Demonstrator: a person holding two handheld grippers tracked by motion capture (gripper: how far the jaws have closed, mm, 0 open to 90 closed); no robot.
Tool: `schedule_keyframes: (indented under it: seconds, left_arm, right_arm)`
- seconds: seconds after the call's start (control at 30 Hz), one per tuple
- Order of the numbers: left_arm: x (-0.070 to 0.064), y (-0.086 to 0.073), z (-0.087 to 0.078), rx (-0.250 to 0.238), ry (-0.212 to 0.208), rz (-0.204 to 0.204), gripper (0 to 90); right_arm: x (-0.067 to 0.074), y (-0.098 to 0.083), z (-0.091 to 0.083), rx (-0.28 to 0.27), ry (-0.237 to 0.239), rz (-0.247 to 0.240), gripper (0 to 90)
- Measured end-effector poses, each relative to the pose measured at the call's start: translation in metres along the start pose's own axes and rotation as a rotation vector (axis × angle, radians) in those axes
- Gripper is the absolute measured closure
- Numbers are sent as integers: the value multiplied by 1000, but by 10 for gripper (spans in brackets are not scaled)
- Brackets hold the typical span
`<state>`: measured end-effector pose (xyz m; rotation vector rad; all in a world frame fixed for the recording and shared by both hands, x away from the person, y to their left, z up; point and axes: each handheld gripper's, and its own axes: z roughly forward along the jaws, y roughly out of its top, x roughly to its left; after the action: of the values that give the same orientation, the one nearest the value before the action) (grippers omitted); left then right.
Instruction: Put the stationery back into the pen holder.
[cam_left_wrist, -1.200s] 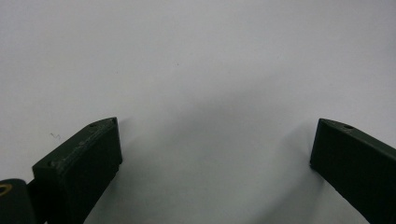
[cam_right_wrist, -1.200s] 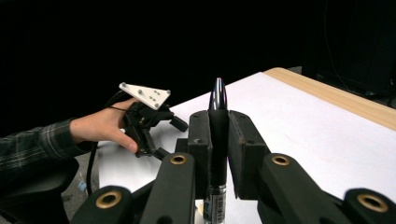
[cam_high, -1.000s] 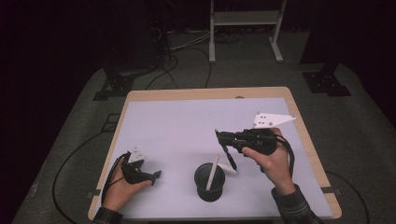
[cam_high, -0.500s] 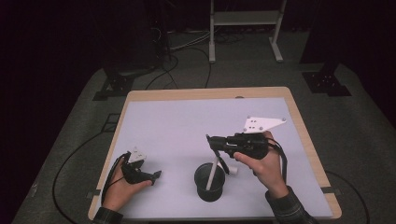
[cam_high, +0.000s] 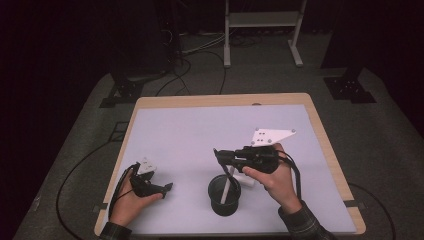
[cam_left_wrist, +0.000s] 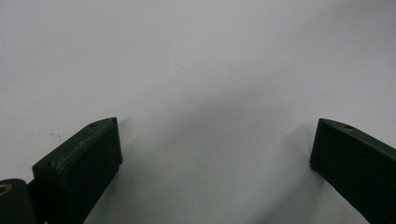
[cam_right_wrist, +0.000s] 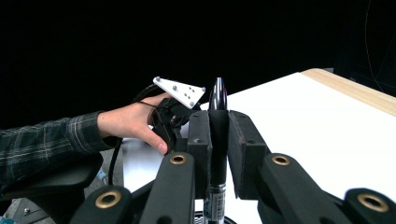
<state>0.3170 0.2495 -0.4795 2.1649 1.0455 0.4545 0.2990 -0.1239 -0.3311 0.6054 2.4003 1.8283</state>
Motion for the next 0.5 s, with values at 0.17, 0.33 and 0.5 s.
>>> schedule_keyframes:
  seconds: [0.17,0.33,0.5]
  left_arm:
    - [0,0,0,0,0,0,11]
    - [0,0,0,0,0,0,11]
    - [0,0,0,-1,0,0,11]
  right_arm:
    - [1,-3,7,16,4,-2,789]
    - [1,-8,13,40,0,-1,789]
    - [1,-13,17,62,0,3,790]
